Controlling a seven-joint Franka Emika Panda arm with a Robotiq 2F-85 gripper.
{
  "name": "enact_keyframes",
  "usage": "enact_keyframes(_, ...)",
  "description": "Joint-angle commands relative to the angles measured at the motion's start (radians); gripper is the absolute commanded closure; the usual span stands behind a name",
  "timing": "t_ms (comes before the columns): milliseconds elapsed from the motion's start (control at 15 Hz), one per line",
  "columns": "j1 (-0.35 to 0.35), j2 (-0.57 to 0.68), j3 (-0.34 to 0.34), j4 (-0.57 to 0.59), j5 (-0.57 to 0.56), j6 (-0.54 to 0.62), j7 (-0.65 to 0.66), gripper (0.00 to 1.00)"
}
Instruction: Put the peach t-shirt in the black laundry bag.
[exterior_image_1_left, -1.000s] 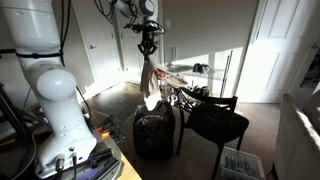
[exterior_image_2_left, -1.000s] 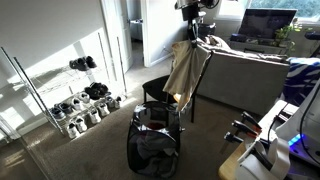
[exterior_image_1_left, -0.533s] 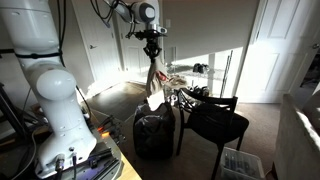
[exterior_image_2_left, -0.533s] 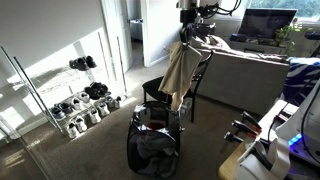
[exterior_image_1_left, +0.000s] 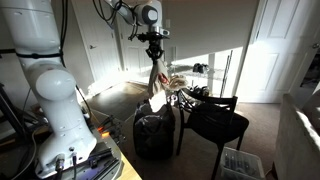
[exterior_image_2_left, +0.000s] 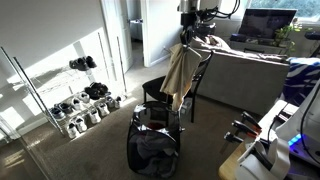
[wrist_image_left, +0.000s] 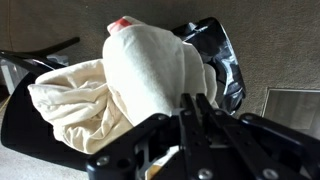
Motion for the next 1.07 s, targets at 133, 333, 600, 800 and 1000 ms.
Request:
enact_keyframes(133,0.044,-0.015,0.066,0.053,-0.017,0.072,-0.097,0.98)
enact_keyframes(333,0.088,-0.054,0.104,0.083,-0.065,0.134,-0.071,0.98)
enact_keyframes(600,0.128,-0.147,0.135,0.025,-0.154,0.229,-0.007,0.98)
enact_keyframes(800,0.129,-0.184,0.139,0.005,-0.164,0.252,0.01,0.98)
enact_keyframes(1000,0.123,-0.192,0.136,0.004,-0.168,0.264,0.008,0.98)
